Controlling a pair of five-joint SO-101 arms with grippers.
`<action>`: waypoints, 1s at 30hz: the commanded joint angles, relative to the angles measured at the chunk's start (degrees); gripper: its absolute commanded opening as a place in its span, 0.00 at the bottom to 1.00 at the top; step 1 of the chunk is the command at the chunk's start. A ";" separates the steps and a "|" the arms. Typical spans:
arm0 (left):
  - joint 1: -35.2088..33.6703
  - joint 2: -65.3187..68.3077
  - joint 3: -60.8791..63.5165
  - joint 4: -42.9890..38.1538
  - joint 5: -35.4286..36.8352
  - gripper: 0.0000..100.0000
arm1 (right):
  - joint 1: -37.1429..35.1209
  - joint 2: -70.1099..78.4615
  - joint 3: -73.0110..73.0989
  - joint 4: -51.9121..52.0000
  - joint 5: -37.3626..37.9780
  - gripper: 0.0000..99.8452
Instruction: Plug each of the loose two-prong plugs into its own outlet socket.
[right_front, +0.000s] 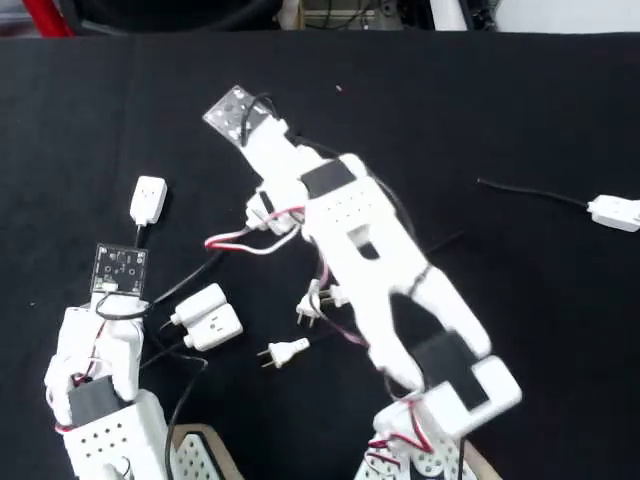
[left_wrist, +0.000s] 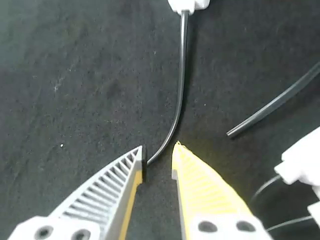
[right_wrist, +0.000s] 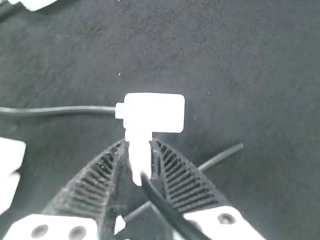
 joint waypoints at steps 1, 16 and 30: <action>0.13 0.26 1.10 -0.88 0.53 0.11 | 1.85 5.58 -7.43 -0.44 -0.70 0.01; 5.41 0.18 0.75 -1.14 19.96 0.11 | 4.22 15.69 -18.24 3.34 0.88 0.01; 6.81 0.18 1.10 -4.84 33.58 0.11 | 4.48 21.67 -24.48 5.80 1.23 0.01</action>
